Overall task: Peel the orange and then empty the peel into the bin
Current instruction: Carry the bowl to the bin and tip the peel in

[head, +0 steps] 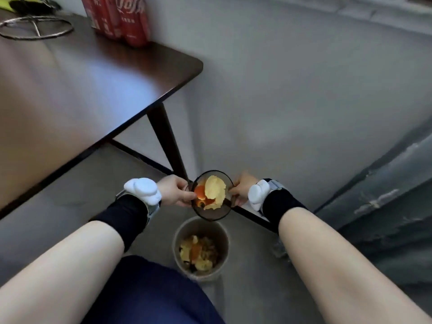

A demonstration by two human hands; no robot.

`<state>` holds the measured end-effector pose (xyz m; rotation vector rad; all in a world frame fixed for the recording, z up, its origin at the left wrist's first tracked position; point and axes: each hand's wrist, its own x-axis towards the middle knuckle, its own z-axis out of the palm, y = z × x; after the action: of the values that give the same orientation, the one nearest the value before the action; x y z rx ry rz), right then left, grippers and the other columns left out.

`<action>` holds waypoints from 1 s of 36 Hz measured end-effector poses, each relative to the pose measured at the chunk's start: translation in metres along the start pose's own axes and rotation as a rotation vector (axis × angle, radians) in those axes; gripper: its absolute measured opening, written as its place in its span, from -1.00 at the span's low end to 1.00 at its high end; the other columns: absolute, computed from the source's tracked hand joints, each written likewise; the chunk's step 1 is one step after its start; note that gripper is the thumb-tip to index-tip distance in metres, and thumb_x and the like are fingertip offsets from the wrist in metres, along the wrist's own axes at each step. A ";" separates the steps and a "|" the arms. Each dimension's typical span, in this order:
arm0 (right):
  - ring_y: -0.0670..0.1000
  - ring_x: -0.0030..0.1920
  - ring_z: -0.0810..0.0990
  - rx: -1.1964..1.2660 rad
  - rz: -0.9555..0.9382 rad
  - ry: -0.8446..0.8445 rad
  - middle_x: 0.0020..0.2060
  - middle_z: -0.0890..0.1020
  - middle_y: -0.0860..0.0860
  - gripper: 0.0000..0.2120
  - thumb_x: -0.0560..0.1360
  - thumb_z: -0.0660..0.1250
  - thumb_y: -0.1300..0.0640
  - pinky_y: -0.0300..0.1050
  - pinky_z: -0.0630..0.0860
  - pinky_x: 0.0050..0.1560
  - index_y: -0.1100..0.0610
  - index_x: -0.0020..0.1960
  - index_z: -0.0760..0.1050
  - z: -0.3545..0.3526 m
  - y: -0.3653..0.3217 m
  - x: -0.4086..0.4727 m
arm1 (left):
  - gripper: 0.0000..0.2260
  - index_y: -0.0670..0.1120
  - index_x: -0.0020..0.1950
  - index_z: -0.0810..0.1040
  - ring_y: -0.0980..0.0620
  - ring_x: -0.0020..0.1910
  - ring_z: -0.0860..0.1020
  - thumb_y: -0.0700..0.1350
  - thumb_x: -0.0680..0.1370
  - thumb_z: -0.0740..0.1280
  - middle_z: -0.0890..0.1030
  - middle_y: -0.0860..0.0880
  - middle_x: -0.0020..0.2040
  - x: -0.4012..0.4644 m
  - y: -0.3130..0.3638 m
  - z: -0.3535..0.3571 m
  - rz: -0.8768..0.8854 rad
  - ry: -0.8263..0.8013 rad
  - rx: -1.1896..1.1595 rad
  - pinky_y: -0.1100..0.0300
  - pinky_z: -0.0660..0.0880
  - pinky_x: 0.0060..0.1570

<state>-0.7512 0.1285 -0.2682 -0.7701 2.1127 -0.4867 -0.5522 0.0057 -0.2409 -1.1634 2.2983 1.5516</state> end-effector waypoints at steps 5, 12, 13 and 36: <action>0.03 -0.36 0.63 -0.007 0.032 -0.049 -0.30 0.63 0.13 -0.92 0.42 0.39 0.28 -0.15 0.61 -0.29 0.19 -0.19 0.49 0.030 0.025 0.020 | -0.64 -0.09 -0.42 0.35 0.02 -0.35 0.43 -0.04 0.43 0.48 0.47 -0.04 -0.37 0.020 -0.032 0.018 0.018 -0.042 0.364 0.22 0.31 -0.35; 0.10 -0.23 0.63 -0.033 0.060 -0.086 -0.25 0.62 0.14 -0.84 0.35 0.45 0.28 -0.03 0.63 -0.10 0.13 -0.26 0.48 0.061 0.046 0.036 | -0.61 -0.09 -0.41 0.26 -0.03 -0.29 0.38 -0.04 0.49 0.39 0.39 -0.03 -0.35 0.033 -0.059 0.045 0.007 -0.102 0.665 0.24 0.19 -0.46; 0.12 -0.19 0.63 -0.059 0.060 -0.089 -0.24 0.62 0.13 -0.83 0.32 0.48 0.25 -0.01 0.62 -0.06 0.11 -0.27 0.48 0.066 0.048 0.038 | -0.60 -0.10 -0.40 0.24 -0.04 -0.28 0.38 -0.05 0.51 0.37 0.41 -0.06 -0.31 0.034 -0.062 0.048 0.004 -0.111 0.703 0.23 0.20 -0.45; 0.05 -0.20 0.55 0.169 -0.020 0.082 -0.23 0.60 0.07 -0.70 0.29 0.42 0.40 -0.14 0.48 -0.08 0.04 -0.33 0.43 0.104 0.064 0.027 | -0.75 -0.25 0.17 0.50 -0.18 0.10 0.54 -0.16 0.62 0.13 0.50 -0.17 0.21 0.010 -0.099 0.065 0.219 0.029 0.924 0.07 0.41 -0.06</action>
<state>-0.7038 0.1496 -0.3818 -0.6855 2.1088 -0.7090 -0.5131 0.0377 -0.3489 -0.6838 2.7005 0.3426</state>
